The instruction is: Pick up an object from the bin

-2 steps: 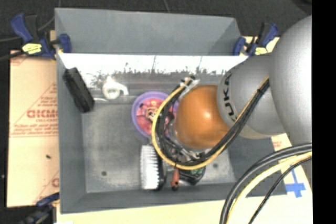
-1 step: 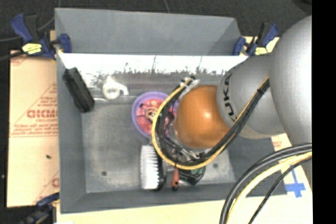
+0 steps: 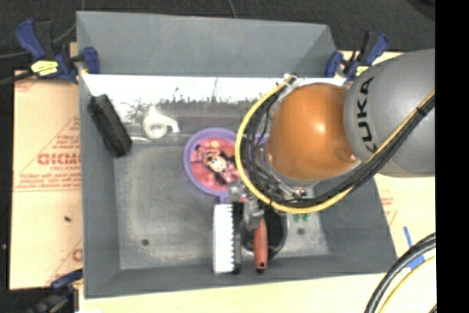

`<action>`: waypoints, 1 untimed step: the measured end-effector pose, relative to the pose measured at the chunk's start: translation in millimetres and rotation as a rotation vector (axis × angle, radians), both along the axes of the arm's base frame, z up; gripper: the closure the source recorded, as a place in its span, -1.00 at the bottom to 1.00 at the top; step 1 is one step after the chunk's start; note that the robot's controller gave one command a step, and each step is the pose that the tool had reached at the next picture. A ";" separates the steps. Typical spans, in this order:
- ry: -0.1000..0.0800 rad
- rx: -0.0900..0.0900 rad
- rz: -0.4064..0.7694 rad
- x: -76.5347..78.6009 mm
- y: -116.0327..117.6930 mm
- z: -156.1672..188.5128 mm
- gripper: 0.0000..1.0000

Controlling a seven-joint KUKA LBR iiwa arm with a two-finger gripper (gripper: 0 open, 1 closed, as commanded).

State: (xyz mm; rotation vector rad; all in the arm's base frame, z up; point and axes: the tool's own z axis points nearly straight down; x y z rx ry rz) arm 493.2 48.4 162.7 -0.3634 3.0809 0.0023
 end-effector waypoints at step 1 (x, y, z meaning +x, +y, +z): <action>-0.026 -0.002 0.039 9.7 -76.7 54.0 1.00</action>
Offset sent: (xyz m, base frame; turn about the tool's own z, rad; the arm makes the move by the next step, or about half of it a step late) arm 0.0029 0.0244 0.1664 -0.0456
